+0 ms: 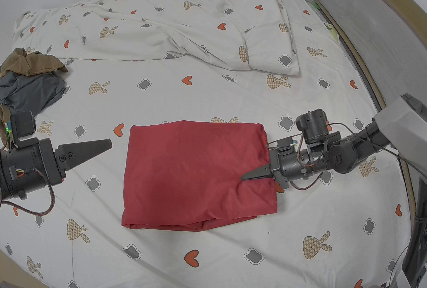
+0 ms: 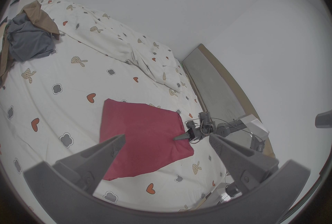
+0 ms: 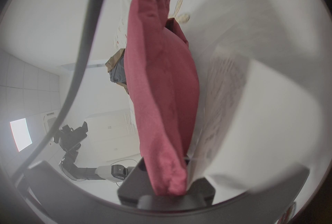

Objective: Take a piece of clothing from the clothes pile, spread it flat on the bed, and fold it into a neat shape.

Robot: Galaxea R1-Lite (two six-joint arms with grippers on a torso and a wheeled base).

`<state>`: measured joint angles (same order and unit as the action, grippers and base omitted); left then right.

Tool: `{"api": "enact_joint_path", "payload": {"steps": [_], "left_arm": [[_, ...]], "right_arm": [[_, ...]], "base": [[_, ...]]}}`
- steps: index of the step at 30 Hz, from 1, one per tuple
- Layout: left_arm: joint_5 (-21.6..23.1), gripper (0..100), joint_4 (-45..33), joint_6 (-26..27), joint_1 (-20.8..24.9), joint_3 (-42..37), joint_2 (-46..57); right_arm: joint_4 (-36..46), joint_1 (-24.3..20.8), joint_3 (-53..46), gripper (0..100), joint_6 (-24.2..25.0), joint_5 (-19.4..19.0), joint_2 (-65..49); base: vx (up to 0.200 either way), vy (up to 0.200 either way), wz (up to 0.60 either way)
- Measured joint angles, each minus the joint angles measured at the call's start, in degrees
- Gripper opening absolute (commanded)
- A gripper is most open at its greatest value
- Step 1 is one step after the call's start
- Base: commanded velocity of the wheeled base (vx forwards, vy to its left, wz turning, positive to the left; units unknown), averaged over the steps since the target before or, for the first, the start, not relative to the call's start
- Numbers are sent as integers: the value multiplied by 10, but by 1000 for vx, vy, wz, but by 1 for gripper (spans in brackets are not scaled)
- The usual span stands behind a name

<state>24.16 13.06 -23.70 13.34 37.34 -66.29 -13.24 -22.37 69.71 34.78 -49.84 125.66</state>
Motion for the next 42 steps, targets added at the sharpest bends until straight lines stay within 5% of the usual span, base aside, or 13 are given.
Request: {"api": "enact_joint_path", "payload": {"steps": [19,30,42], "left_arm": [[-1,100,1,-1,0,1,-27],[-2,100,1,0,0,0,-41],[-1,100,1,1,1,-4,-52]], "right_arm": [[4,189,-113,0,-45,4,-111],[56,326,-133,0,-177,4,-144],[91,452,-124,0,-258,5,-146]], "base": [[0,0,0],[0,0,0],[0,0,0]]}}
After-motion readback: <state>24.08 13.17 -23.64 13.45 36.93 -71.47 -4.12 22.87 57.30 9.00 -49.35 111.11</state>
